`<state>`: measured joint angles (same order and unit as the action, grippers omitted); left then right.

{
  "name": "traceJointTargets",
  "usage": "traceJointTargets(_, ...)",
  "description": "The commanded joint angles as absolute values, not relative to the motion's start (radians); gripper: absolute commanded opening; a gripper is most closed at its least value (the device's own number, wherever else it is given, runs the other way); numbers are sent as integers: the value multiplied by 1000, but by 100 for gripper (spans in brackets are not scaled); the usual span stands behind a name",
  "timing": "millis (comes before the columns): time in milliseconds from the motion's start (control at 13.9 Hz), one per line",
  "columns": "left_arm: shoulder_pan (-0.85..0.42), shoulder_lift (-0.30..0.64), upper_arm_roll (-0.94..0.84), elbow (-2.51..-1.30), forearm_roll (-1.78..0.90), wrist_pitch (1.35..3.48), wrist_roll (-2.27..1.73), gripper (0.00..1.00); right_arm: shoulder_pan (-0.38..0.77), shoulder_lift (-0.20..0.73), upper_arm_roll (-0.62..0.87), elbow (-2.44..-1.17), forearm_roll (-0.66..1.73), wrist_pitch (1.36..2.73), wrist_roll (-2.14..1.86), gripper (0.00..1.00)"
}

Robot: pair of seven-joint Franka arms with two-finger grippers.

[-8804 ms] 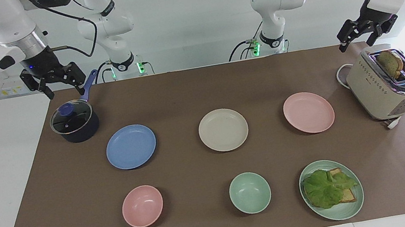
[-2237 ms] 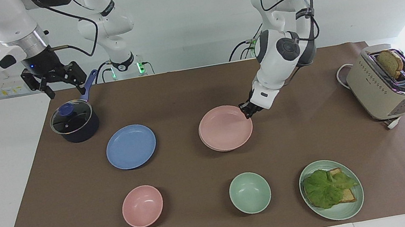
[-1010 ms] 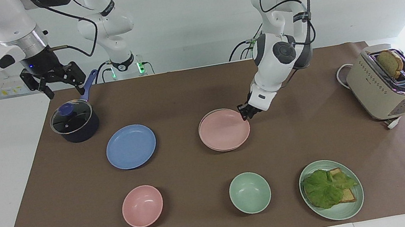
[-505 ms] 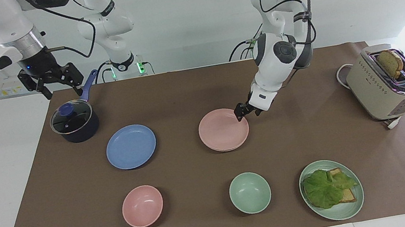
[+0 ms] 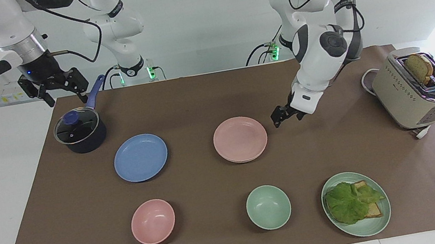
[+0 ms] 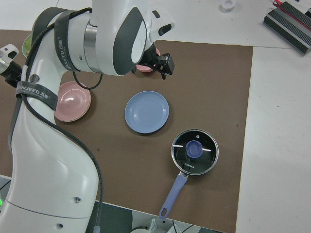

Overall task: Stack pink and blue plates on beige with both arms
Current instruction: 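Open the left gripper and withdraw it back to rest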

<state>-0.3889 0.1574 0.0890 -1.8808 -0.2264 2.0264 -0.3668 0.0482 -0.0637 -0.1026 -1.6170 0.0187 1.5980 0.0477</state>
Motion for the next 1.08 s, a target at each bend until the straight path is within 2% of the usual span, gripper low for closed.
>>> traceJointTargets(0, -287, 88, 84, -1868, -206, 1930, -254, 100, 48, -101, -100, -1666, 9, 1606, 67, 100)
traceJointTargets(433, -175, 69, 86, -1763, -69, 1858, -198, 100, 46, -84, -98, -1695, 12, 1638, 55, 100)
traceJointTargets(649, -140, 68, 87, -1707, -61, 1769, -122, 100, 51, -74, -98, -1787, 12, 1747, 52, 100)
traceJointTargets(1010, -101, 45, 92, -1625, -5, 1645, -54, 100, 46, 38, -98, -1899, 12, 1925, 31, 100)
